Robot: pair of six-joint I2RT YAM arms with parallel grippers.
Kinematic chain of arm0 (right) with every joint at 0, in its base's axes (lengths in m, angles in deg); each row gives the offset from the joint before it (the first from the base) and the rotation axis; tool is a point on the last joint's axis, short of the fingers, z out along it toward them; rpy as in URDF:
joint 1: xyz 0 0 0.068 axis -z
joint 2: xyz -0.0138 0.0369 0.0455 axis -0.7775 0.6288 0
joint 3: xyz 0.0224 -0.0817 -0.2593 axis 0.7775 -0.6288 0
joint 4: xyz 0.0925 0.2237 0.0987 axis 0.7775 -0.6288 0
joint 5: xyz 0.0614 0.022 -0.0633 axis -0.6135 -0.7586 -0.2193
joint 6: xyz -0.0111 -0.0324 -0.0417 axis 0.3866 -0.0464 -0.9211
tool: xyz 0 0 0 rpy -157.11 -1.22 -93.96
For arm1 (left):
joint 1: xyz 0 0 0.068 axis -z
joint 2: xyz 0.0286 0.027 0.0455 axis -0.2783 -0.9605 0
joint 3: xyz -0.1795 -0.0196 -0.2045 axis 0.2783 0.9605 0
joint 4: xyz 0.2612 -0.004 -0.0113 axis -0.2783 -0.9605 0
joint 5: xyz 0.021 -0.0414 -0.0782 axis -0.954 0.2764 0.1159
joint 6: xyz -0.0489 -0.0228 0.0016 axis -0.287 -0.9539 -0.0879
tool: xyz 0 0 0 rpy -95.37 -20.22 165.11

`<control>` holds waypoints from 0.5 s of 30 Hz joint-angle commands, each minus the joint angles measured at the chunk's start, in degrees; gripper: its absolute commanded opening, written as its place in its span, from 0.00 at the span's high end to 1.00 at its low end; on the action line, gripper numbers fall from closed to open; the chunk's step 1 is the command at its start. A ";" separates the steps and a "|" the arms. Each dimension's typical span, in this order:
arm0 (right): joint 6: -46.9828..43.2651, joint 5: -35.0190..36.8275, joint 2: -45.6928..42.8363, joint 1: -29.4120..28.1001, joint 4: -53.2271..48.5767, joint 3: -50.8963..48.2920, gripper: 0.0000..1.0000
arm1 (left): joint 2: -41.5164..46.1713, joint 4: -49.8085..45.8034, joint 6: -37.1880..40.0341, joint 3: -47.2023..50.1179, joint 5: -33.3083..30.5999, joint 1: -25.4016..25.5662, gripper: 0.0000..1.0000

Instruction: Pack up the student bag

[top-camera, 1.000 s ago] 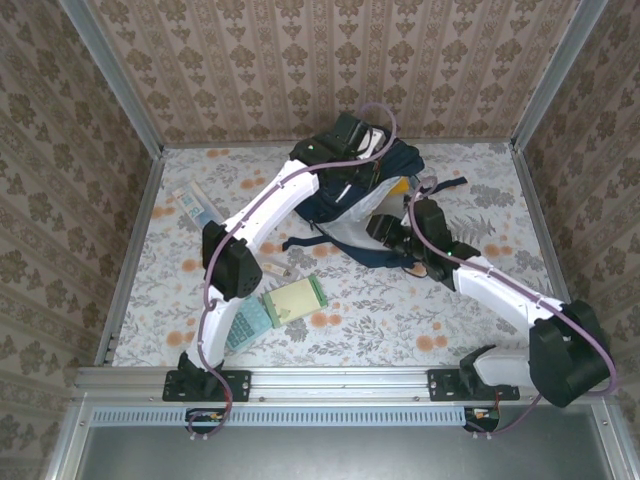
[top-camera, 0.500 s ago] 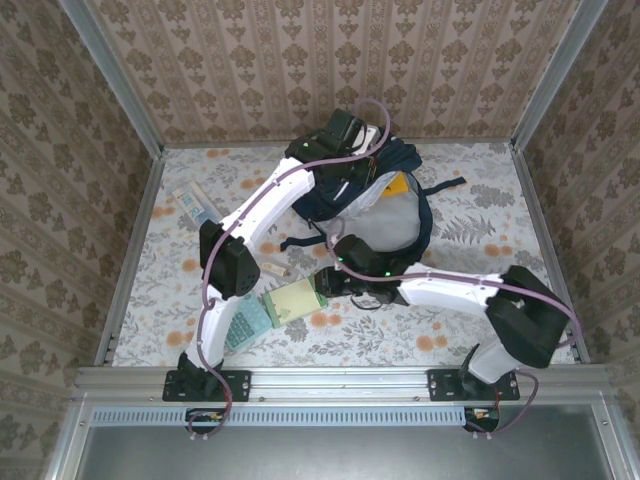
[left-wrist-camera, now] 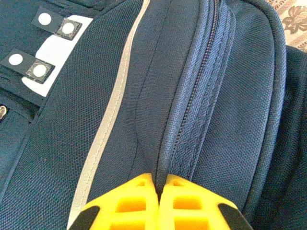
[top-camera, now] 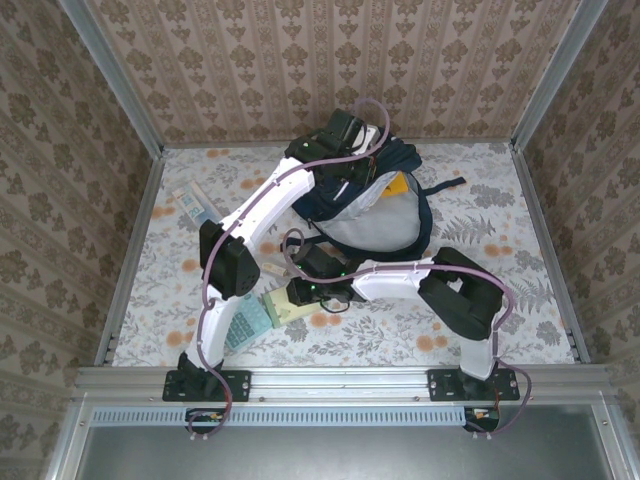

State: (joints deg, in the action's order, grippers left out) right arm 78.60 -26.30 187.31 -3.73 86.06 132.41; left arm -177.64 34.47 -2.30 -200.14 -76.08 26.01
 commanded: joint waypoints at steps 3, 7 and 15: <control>4.97 7.50 -2.86 3.58 -1.44 -6.14 0.80 | 4.70 2.47 -1.57 -0.31 -0.44 -1.13 1.00; 8.91 13.70 -8.29 6.69 -3.62 -11.98 0.80 | 4.61 2.69 -1.60 0.05 -0.05 -1.13 1.00; 12.16 16.64 -22.83 9.52 -4.99 -21.52 0.71 | 4.52 3.38 -1.75 0.58 0.17 -1.13 1.00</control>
State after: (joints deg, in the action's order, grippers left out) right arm 89.92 -12.16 168.76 5.91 84.16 112.00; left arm -177.61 34.86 -2.74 -199.66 -75.65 26.01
